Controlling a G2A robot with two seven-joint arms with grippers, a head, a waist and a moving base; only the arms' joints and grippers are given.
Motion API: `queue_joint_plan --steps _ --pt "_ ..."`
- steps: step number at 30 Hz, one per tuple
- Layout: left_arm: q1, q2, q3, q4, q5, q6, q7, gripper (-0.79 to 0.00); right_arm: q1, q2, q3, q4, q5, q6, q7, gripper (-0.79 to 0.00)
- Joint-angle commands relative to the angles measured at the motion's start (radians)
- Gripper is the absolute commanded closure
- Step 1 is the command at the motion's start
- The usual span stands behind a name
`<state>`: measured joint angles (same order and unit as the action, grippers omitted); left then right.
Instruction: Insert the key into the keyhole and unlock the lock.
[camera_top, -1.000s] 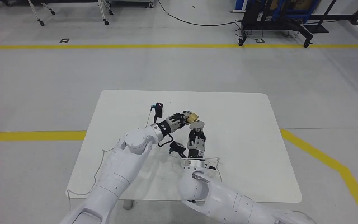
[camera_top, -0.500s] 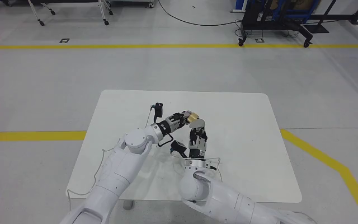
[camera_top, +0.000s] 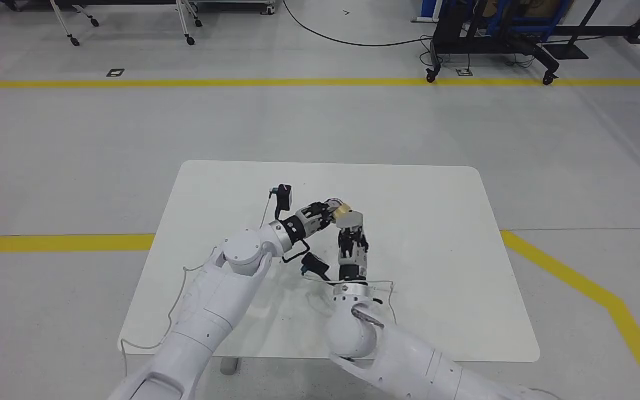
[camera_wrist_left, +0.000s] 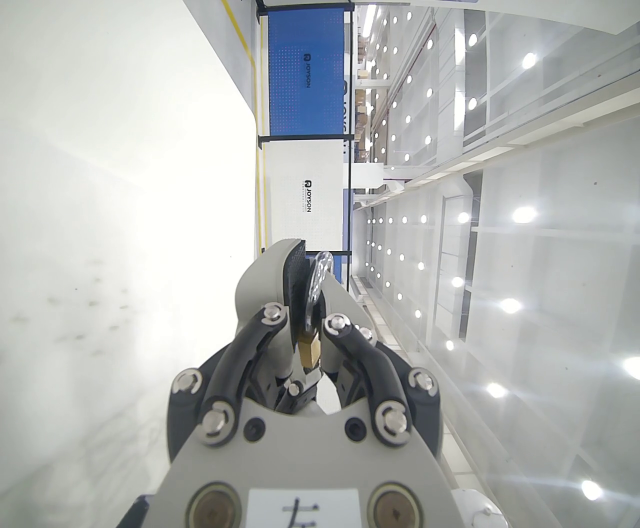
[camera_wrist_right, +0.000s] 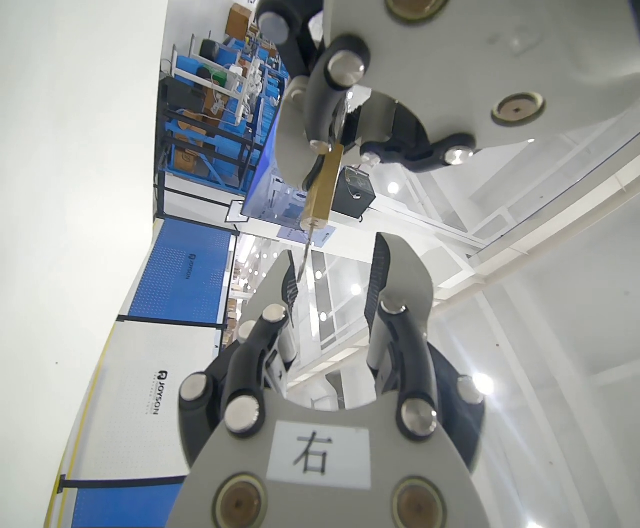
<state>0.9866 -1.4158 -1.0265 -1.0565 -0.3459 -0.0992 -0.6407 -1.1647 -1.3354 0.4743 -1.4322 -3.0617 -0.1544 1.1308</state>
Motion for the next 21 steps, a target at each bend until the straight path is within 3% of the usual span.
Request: queue_joint_plan --steps 1,15,21 --pt "0.000 0.000 -0.001 -0.001 0.001 0.001 0.000 0.000 -0.016 0.005 0.027 -0.012 -0.006 0.011 -0.032 -0.326" --pt "-0.002 0.001 -0.005 0.004 0.008 0.007 -0.008 0.000 -0.090 0.025 0.126 -0.078 0.003 0.045 -0.145 -0.329" --pt "-0.004 0.003 -0.026 0.003 -0.014 0.005 -0.002 0.000 -0.168 0.047 0.245 -0.149 0.143 0.136 -0.311 -0.320"
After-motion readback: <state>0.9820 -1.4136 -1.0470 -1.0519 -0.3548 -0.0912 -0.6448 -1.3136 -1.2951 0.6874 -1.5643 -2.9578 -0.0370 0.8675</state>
